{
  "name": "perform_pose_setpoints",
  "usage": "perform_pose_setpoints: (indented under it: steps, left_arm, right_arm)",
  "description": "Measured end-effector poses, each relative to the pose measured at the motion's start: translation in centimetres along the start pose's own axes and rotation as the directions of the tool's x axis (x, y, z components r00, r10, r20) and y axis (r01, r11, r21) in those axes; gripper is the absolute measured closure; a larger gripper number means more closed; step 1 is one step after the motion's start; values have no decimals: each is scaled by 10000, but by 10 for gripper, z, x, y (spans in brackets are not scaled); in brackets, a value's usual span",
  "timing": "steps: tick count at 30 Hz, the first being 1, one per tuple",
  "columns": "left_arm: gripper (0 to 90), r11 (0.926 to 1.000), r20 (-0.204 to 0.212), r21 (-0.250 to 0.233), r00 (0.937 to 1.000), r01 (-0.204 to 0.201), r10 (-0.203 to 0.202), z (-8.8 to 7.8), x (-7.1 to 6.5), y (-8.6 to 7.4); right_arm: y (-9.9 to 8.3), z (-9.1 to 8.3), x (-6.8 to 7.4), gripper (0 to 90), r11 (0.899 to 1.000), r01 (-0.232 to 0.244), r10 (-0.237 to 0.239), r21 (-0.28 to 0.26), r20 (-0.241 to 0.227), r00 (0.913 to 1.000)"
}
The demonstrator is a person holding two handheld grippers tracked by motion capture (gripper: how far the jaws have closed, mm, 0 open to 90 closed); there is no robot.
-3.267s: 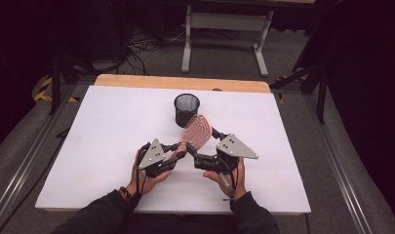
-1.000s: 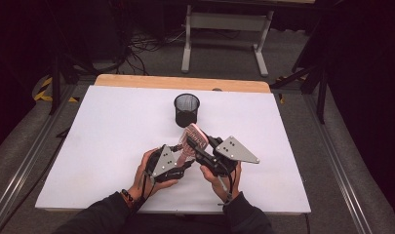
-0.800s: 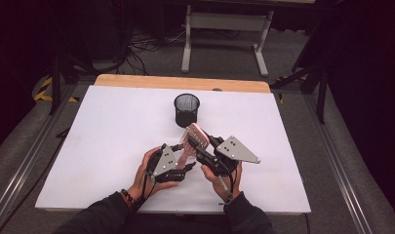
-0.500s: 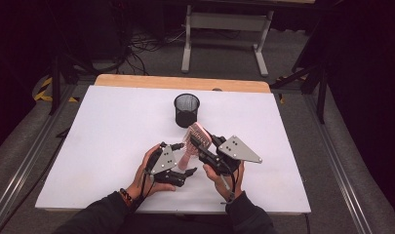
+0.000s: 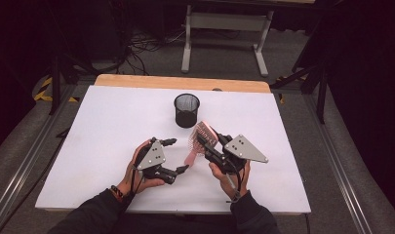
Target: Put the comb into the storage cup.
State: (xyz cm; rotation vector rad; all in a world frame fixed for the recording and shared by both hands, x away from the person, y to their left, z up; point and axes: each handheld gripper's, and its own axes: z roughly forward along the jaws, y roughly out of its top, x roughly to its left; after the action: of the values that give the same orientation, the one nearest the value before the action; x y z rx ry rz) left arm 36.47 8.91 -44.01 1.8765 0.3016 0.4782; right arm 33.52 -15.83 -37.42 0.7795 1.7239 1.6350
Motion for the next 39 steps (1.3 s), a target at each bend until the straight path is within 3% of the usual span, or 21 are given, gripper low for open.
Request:
perform_pose_setpoints:
  steps: [9, 18, 22, 31, 35, 39]
  left_arm:
    - [99, 10000, -239, 34, 9997, -11, 12, -14, 10, 2]
    - [88, 9998, -72, 188, 10000, -24, 25, -25, 19, -3]
    - [87, 9996, -356, 166, 9991, -212, 218, -32, 20, -5]
    - [89, 9999, -760, 69, 9970, -122, 127, -49, 28, -7]
    - [75, 9993, -1033, 182, 9941, -313, 330, -54, 29, -10]
    - [75, 9996, -1074, 180, 9939, -238, 256, -62, 29, -14]
  right_arm:
    - [1, -6, -9, 639, 10000, -46, 47, -51, 153, 9999]
    - [3, -13, -19, 639, 10000, -1, 4, -91, 358, 9994]
    - [4, -16, -20, 639, 9998, 26, -20, -180, 337, 9994]
    - [6, -19, -22, 639, 9996, 158, -149, -223, 389, 9991]
    - [7, -20, -22, 639, 9996, 137, -127, -245, 384, 9992]
    - [8, -22, -23, 639, 9995, 144, -131, -289, 457, 9989]
